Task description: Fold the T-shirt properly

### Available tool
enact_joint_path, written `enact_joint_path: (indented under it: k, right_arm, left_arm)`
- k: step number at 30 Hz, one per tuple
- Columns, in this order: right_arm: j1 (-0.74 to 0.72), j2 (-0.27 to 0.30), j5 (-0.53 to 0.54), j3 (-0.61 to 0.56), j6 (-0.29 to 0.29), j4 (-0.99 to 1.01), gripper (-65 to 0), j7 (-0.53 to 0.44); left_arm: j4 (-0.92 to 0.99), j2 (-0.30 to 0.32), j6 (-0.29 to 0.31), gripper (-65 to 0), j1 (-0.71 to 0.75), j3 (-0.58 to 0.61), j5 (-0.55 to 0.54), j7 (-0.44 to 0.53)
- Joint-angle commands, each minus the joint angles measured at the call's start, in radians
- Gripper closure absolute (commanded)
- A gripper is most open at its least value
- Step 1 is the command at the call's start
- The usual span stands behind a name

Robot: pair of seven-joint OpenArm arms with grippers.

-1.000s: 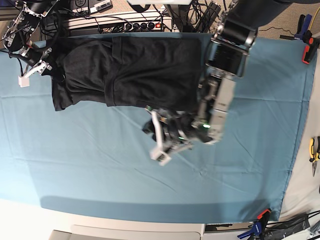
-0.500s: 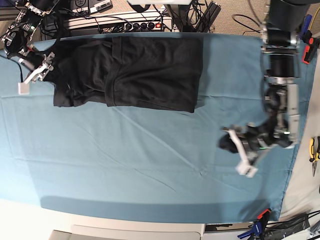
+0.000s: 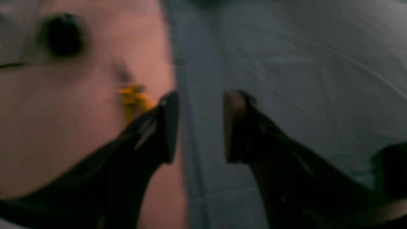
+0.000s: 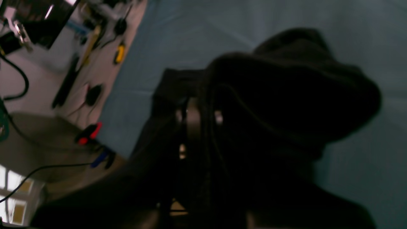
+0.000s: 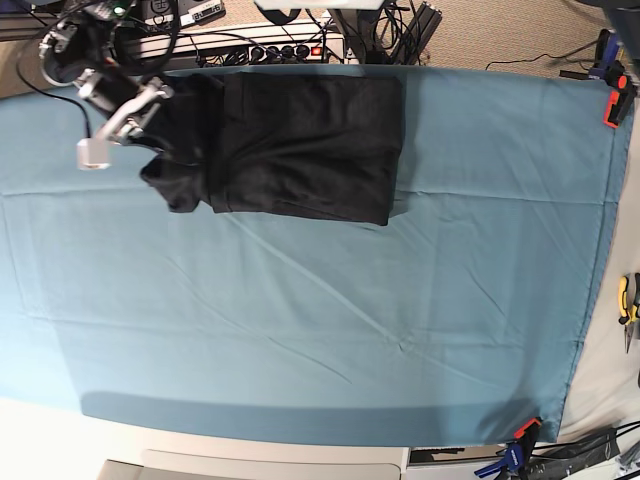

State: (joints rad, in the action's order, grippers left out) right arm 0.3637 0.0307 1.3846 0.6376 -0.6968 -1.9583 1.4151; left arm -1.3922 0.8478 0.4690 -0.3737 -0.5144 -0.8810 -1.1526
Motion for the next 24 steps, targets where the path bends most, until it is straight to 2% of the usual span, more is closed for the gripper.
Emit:
enact_joint_path:
  k: [1,5,9,16,24]
  right_arm:
    - [-0.001,-0.002,0.009,-0.031,-0.001,-0.019,0.0,-0.019]
    - [-0.004,-0.006,-0.124,-0.192,-0.001,-0.019,0.0,-0.019]
    - [-0.047,-0.006,-0.256,-0.333,-0.001,-0.019,0.0,-0.019]
    - [-0.134,-0.009,-0.451,-0.506,-0.001,-0.019,0.0,-0.118]
    - [-0.164,-0.102,-0.581,-0.598,0.003,-0.018,0.0,-0.174]
  left_arm:
    - [-0.015,0.052,0.003,-24.3,-0.022,-0.021,-0.019,0.022]
    - [-0.015,0.135,0.003,-24.3,-0.022,-0.057,-0.040,0.018]
    - [-0.015,0.176,0.004,-24.3,-0.022,-0.065,-0.040,0.017]
    - [-0.015,0.180,0.003,-24.2,0.017,-0.065,-0.039,0.015]
    - [-0.015,0.177,0.003,-24.2,0.061,-0.065,-0.039,0.015]
